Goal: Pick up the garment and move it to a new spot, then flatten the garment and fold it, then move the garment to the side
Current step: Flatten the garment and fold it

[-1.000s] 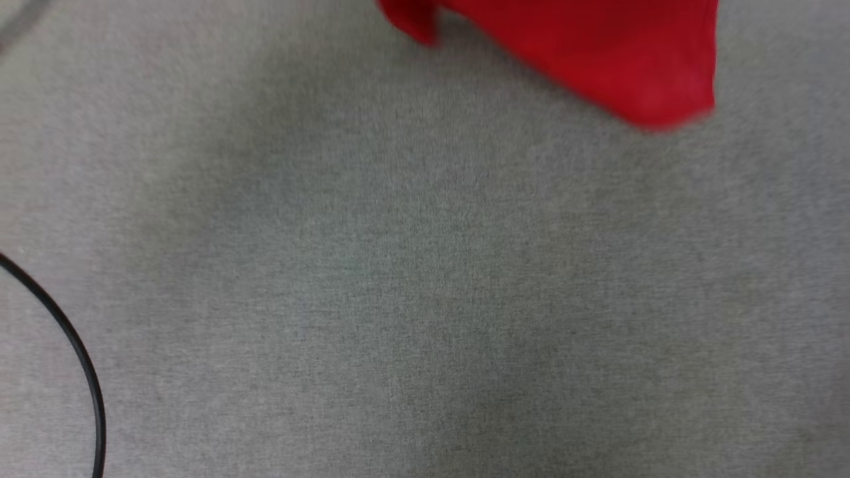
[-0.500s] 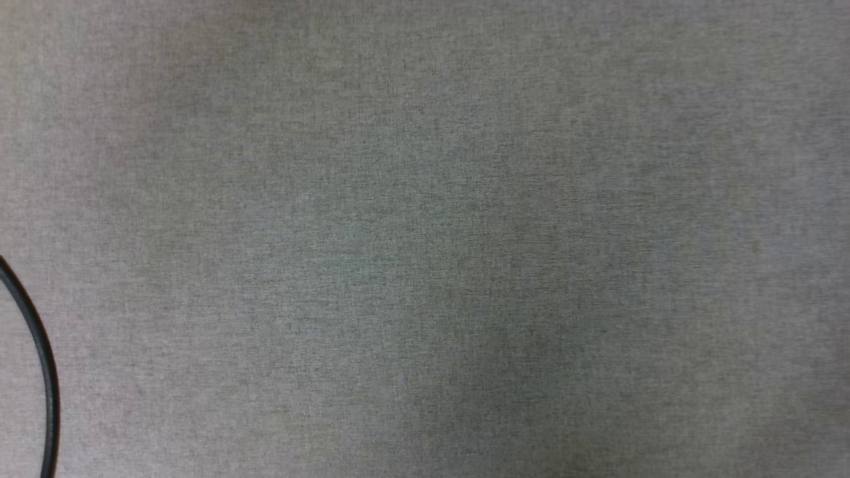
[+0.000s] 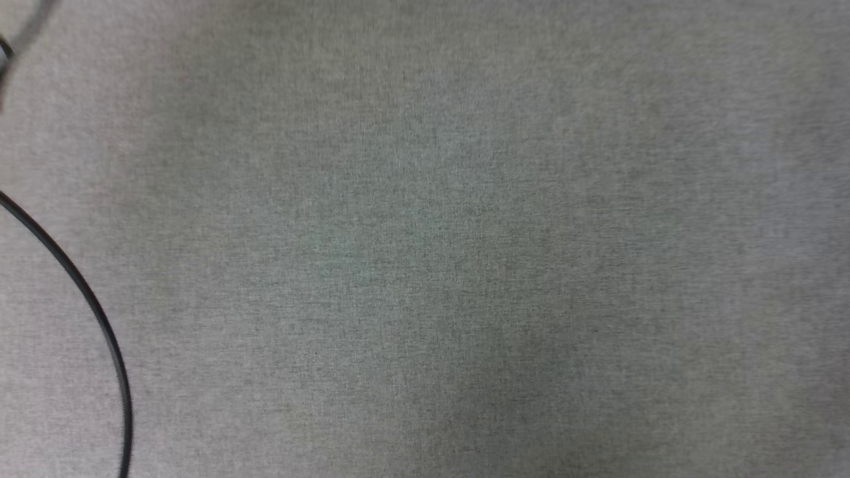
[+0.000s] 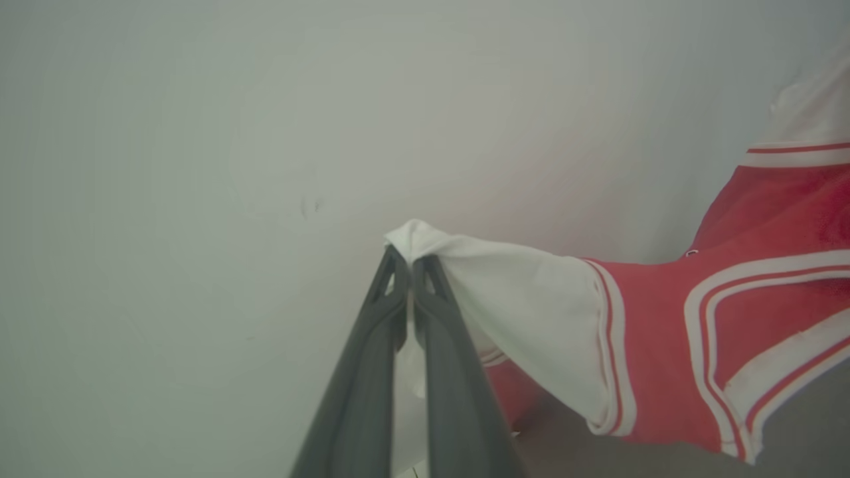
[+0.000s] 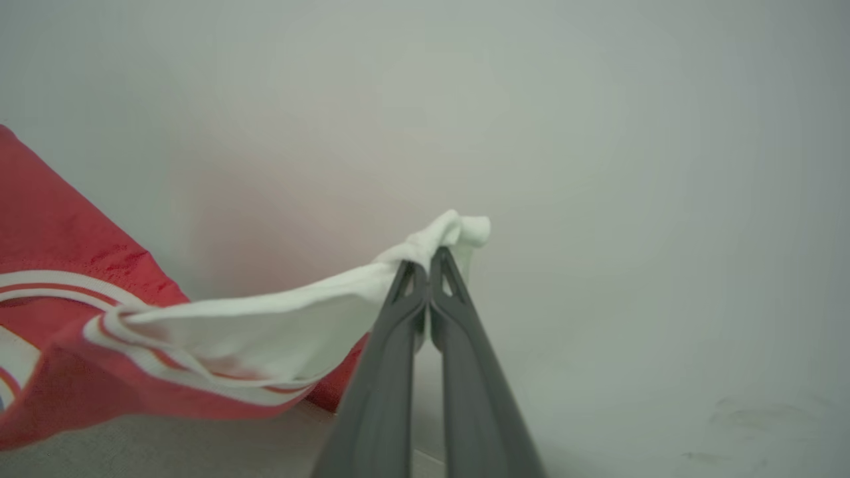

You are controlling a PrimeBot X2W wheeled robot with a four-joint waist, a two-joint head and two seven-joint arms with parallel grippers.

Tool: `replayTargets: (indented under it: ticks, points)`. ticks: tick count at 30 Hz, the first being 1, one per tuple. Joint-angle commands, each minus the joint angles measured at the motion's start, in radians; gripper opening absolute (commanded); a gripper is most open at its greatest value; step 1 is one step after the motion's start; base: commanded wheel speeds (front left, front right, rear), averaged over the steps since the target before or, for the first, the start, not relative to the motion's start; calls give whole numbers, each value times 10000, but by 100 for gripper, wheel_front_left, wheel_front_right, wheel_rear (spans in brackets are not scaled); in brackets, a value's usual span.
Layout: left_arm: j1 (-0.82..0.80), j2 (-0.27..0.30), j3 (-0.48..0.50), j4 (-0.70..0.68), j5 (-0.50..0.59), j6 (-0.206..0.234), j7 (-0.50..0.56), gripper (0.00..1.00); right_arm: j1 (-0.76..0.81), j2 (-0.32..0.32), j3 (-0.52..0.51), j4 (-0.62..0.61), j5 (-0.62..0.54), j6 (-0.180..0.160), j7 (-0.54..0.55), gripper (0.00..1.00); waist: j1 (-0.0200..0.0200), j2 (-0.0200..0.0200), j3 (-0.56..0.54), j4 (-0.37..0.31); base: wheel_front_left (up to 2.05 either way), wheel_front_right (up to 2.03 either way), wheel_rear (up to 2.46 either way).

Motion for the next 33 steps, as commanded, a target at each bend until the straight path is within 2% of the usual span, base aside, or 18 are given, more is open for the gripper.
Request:
replayTargets:
  ticks: [1, 5, 10, 17, 24, 30, 33]
  points:
    - [444, 54, -70, -26, -98, 4, -196, 0, 432, 88, 102, 68, 142, -8, -199, 0, -1, 0, -325, -61, 0, 0, 0]
    - [2106, 304, -207, -228, -558, 20, -622, 0, 1813, 43, 567, 116, 627, -8, -735, 0, -1, 0, -1043, -152, 0, 0, 0]
    - [4491, 576, -246, -849, -1075, 525, -1069, 0, 3720, -329, 1086, -127, 1237, -8, -1285, 0, -1, 0, -2001, -195, 0, 0, 0]
    - [8084, 1610, -156, -2532, -1953, 1602, -1324, 0, 6476, -1145, 1540, -956, 2032, -8, -1701, 0, -1, 0, -3214, -309, 0, 0, 0]
    - [11464, 2923, -209, -4722, -2813, 2926, -1328, 0, 9080, -1934, 1661, -2039, 2571, -8, -1468, 0, -1, 0, -4218, -435, 0, 0, 0]
    - [13879, 3747, -256, -6208, -3586, 4053, -1426, 0, 11416, -2508, 1268, -2917, 3002, -8, -1037, 0, -1, 0, -4922, -406, 0, 0, 0]
    - [14768, 3972, -277, -6755, -3939, 4396, -1486, 0, 12673, -2752, 984, -3375, 3094, -8, -772, 0, -1, 0, -5183, -314, 0, 0, 0]
